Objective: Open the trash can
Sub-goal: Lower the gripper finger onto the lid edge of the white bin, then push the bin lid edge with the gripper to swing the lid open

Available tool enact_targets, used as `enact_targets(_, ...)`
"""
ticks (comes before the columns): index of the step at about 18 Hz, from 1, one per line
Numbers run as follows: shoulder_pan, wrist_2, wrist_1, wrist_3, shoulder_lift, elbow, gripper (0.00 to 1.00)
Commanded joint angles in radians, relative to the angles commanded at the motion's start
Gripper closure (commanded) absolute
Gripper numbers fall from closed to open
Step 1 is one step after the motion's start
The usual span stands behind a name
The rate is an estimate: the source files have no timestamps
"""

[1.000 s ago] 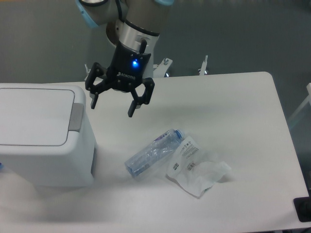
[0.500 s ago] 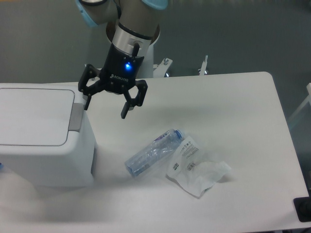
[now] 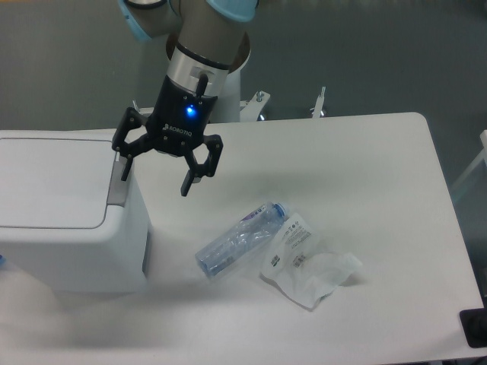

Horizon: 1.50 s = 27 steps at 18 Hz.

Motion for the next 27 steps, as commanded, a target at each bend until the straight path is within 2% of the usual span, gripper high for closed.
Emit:
enact_targets(2,0.002,0.011,-0.001,0.000,0.008,-0.017,0.00)
enact_targets(27,0.000,0.038,-0.002,-0.064,-0.003,-0.003,0.00)
